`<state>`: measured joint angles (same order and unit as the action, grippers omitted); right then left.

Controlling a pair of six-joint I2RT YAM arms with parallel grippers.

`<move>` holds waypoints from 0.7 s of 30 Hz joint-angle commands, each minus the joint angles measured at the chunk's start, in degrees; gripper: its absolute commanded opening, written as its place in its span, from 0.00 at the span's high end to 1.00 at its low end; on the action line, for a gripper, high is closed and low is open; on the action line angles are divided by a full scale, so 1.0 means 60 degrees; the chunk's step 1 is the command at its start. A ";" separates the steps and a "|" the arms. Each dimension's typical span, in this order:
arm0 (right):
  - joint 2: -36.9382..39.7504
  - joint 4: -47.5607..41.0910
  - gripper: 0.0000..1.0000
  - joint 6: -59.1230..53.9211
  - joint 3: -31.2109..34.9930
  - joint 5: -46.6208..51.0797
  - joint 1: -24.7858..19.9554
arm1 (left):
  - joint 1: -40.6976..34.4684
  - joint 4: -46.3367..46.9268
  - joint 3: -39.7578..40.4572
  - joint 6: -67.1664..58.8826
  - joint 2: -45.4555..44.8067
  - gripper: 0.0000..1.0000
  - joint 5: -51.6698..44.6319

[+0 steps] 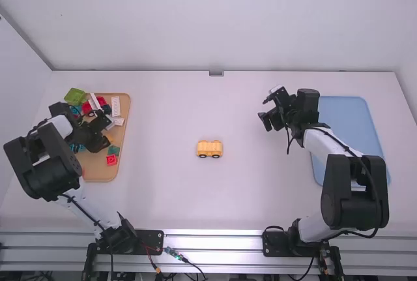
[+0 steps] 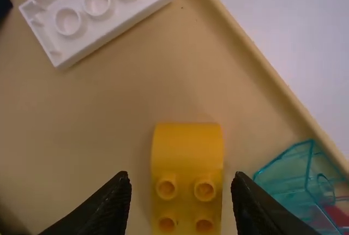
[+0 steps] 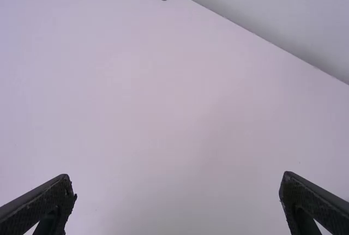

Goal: Assemble lego blocks to make yellow taxi

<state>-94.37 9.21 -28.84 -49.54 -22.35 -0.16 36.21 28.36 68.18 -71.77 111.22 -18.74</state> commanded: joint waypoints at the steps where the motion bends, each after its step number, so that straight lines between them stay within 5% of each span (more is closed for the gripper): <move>1: 0.0208 -0.0058 0.01 -0.0120 -0.0178 -0.0095 -0.0036 | 0.0361 0.0015 -0.0127 0.0062 0.0147 0.48 -0.0849; 14: 0.0208 -0.0084 0.01 -0.0157 -0.0178 -0.0127 -0.0029 | 0.0769 0.0178 -0.0233 -0.0397 0.0147 0.34 -0.2022; 21: 0.0208 -0.0084 0.01 -0.0160 -0.0178 -0.0120 -0.0029 | 0.0827 -0.1501 -0.1166 0.0069 0.0147 0.34 -0.2033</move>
<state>-94.37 8.82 -30.02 -49.54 -22.39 -0.16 41.04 19.88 62.76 -72.47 111.22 -29.43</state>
